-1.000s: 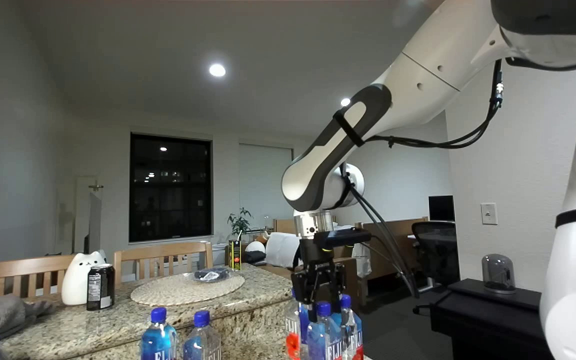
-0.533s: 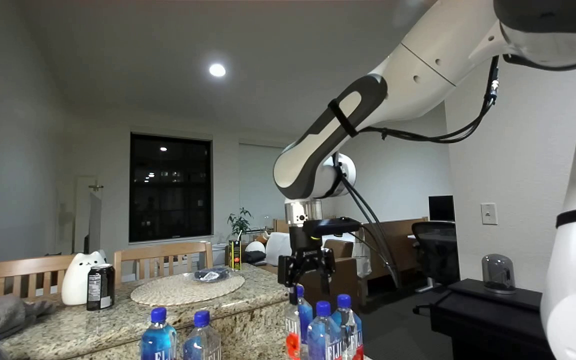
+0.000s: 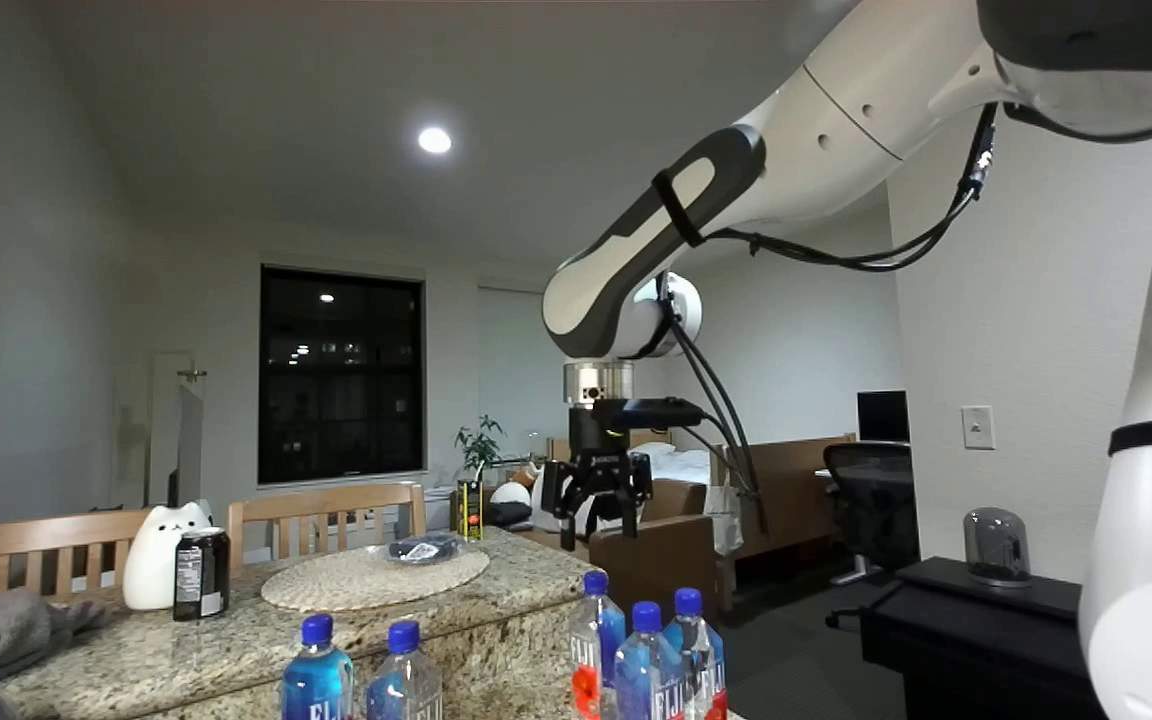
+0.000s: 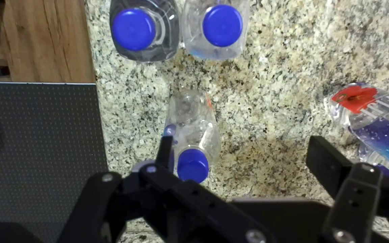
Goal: Line up the empty water bottles
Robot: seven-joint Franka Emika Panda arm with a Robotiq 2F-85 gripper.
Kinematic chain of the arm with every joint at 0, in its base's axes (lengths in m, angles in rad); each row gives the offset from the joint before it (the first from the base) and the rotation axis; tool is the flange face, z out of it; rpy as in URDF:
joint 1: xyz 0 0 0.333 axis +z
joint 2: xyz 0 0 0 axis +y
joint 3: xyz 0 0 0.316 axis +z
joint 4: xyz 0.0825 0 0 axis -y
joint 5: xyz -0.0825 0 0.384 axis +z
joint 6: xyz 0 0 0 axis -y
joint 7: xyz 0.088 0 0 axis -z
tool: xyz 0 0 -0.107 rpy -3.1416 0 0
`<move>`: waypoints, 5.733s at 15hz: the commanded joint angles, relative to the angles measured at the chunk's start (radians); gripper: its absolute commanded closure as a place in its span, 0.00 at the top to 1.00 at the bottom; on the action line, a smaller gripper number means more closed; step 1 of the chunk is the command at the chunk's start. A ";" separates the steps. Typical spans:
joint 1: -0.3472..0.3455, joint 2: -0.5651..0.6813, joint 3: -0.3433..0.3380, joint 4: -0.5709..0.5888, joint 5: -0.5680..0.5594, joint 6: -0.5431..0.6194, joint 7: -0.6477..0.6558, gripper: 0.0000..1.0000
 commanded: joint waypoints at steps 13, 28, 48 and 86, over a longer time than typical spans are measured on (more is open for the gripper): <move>0.090 0.187 0.066 0.204 0.136 0.087 -0.139 1.00; 0.120 0.295 0.127 0.302 0.172 0.037 -0.315 1.00; 0.212 0.469 0.207 0.379 -0.108 -0.001 -0.325 0.53; 0.169 0.307 0.186 0.307 0.038 -0.005 -0.219 0.13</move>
